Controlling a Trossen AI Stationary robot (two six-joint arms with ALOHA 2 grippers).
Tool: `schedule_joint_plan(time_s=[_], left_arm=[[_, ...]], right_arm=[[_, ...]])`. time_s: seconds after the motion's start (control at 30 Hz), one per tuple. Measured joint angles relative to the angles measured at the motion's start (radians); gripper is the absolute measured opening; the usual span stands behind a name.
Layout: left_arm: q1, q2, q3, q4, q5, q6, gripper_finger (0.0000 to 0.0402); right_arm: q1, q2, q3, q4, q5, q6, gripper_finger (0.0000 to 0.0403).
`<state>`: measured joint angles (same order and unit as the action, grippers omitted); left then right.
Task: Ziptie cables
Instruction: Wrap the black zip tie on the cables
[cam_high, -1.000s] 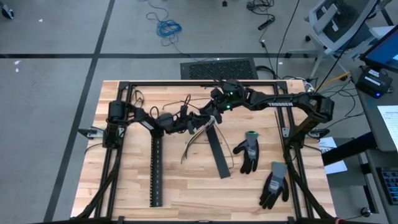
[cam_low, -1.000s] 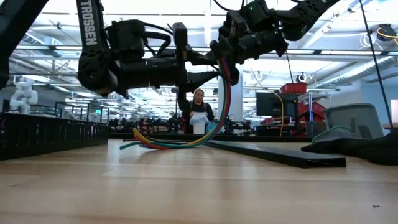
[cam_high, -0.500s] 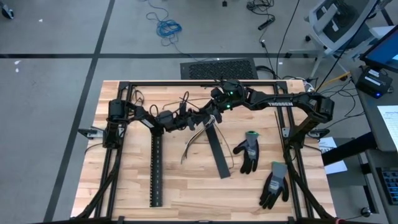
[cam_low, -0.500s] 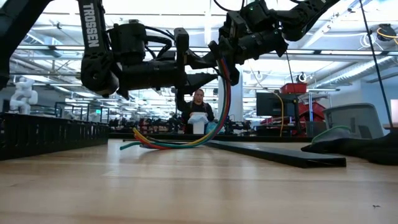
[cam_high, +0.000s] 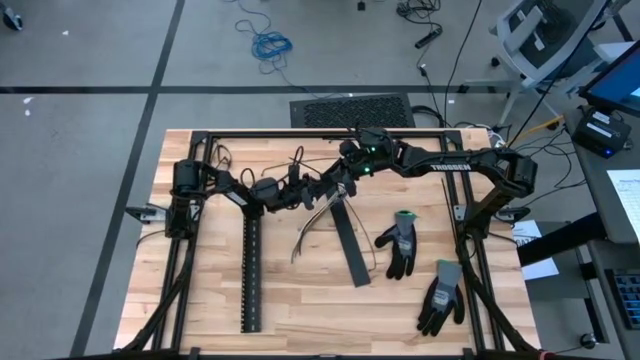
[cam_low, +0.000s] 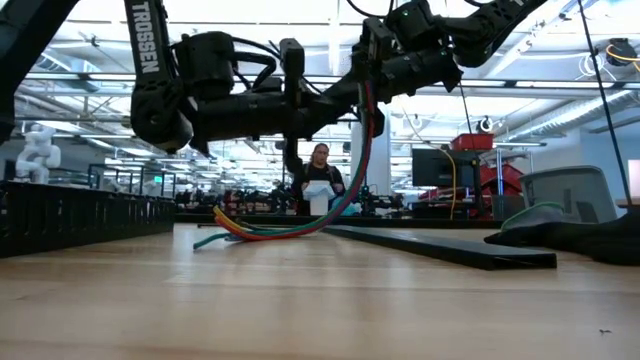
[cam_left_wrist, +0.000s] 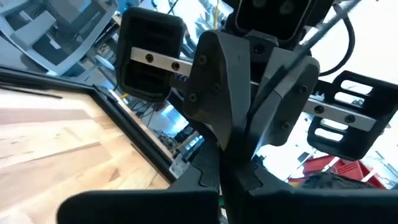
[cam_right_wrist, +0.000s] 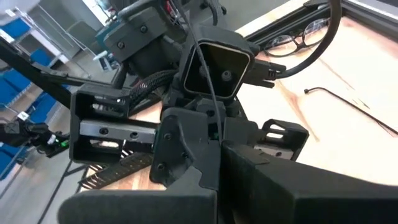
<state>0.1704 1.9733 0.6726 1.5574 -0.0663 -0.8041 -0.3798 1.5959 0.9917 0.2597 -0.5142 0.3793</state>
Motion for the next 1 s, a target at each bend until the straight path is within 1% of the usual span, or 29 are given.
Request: schedule_joint_plan(time_s=[0.17, 0.27, 0.37, 0.47, 0.63, 1.0], left_arm=[[-0.014, -0.001, 0.031, -0.064, -0.015, 0.002, 0.0002], [-0.019, -0.001, 0.051, -0.090, -0.020, 0.029, 0.0002], [-0.024, -0.001, 0.066, -0.097, -0.057, 0.040, 0.0001], [-0.024, -0.001, 0.068, -0.107, -0.070, 0.059, 0.0001], [-0.030, 0.000, 0.069, -0.151, -0.078, 0.047, 0.0000], [-0.053, 0.001, 0.069, -0.204, -0.099, 0.025, 0.0000]], right_arm=[[0.000, 0.000, 0.000, 0.010, 0.018, 0.020, 0.0000], [0.001, 0.000, -0.001, 0.032, 0.035, 0.029, 0.0000], [0.001, 0.001, -0.001, 0.081, 0.044, 0.048, 0.0000], [0.002, 0.001, -0.001, 0.104, 0.047, 0.062, 0.0000], [0.002, 0.001, -0.001, 0.105, 0.051, 0.066, 0.0000], [-0.015, 0.001, 0.000, 0.184, 0.062, 0.103, 0.0000]])
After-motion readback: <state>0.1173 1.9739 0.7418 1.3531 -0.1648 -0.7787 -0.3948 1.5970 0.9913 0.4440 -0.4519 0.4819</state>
